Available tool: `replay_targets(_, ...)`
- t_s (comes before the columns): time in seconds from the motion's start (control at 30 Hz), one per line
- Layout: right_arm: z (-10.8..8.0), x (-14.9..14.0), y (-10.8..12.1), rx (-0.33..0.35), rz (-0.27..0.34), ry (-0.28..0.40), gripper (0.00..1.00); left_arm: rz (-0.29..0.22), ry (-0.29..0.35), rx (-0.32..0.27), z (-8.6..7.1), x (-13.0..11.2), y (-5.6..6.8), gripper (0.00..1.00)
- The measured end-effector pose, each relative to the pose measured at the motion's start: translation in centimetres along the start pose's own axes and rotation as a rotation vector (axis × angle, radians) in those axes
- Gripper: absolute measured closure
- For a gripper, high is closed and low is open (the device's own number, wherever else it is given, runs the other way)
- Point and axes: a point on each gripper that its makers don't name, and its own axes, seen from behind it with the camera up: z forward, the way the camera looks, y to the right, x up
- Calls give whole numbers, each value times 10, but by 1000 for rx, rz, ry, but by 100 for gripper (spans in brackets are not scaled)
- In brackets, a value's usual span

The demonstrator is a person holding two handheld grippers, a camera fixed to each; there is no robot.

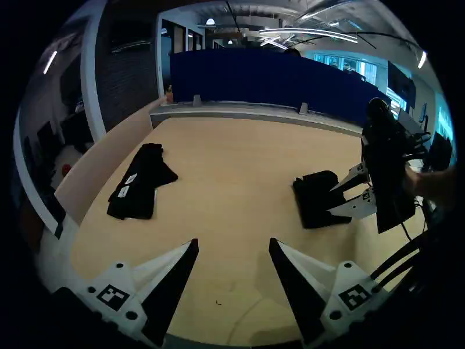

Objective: Fold towel

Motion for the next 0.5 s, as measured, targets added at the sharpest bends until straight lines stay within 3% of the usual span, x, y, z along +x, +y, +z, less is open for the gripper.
replay_targets(0.3,-11,-4,4,-19,9,5,30,-1,6,1,-2,5,0,10)
replay_targets(0.5,-22,-24,9,-50,31,-9,30,2,6,1,-2,6,1,10)
